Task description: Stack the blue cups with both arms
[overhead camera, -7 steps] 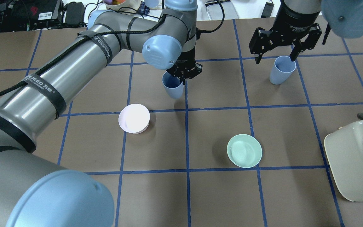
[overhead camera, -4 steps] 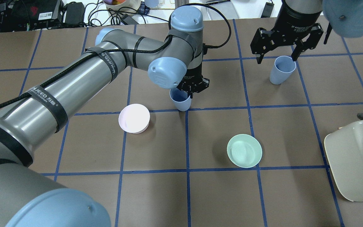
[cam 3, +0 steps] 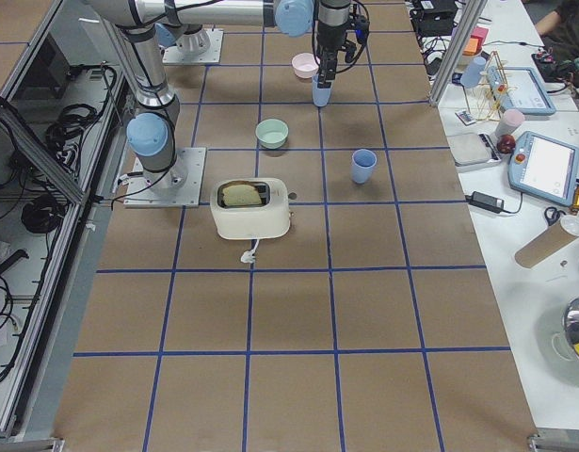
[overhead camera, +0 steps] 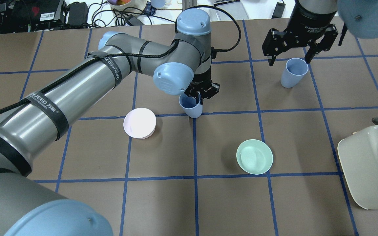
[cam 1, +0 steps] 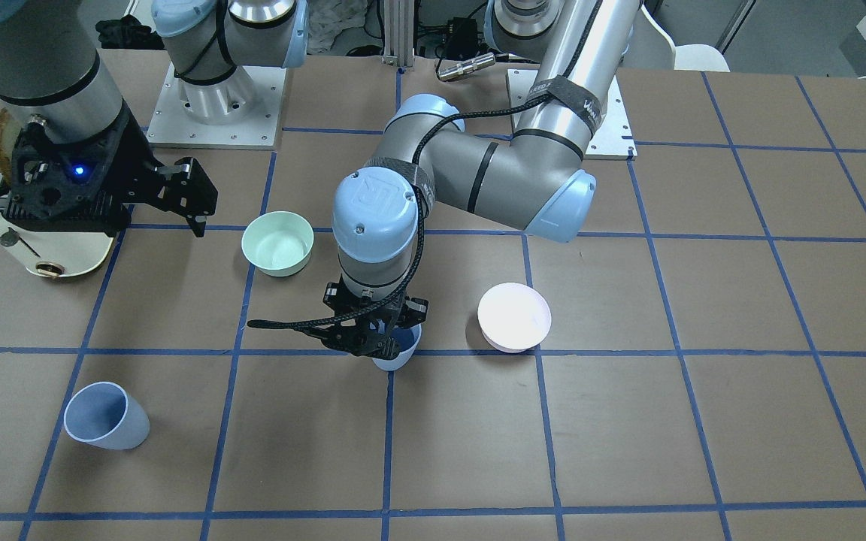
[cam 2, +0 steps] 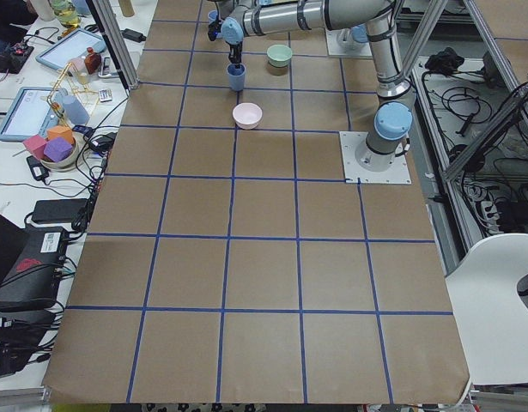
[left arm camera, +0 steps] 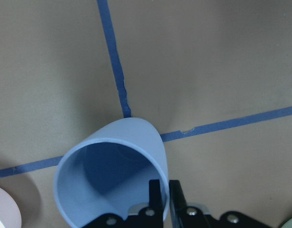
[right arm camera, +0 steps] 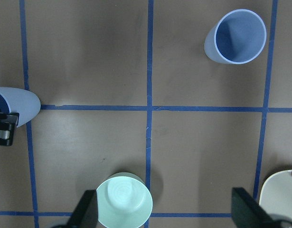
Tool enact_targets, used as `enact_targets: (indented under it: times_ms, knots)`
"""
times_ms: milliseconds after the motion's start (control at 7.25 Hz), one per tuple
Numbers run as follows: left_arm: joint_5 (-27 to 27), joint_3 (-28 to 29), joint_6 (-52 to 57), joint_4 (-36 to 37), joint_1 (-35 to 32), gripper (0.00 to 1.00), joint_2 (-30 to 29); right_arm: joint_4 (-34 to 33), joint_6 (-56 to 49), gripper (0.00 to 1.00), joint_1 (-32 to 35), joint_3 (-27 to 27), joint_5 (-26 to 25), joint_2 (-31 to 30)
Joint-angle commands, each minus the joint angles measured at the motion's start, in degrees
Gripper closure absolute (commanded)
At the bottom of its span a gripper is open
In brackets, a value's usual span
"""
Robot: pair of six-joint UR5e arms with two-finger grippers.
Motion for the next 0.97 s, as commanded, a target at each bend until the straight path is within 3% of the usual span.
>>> enact_targets:
  times_ms: [0, 276, 414, 828]
  knots:
    - [0.0, 2.1, -0.1, -6.3, 2.6, 0.00, 4.6, -0.2, -0.9, 0.00, -2.1, -1.1, -0.4, 0.0]
    - [0.2, 6.9, 1.3, -22.7, 8.0, 0.00, 12.6, -0.9, -1.6, 0.00, -7.5, -2.8, -0.2, 2.4]
    - [0.4, 6.9, 3.2, -25.5, 10.2, 0.00, 16.7, -4.9, -3.6, 0.00, -9.9, -3.2, -0.5, 6.0]
    - [0.4, -3.6, 10.5, -20.6, 18.0, 0.00, 26.9, -17.0, -6.4, 0.00, -15.7, -3.4, 0.1, 16.4]
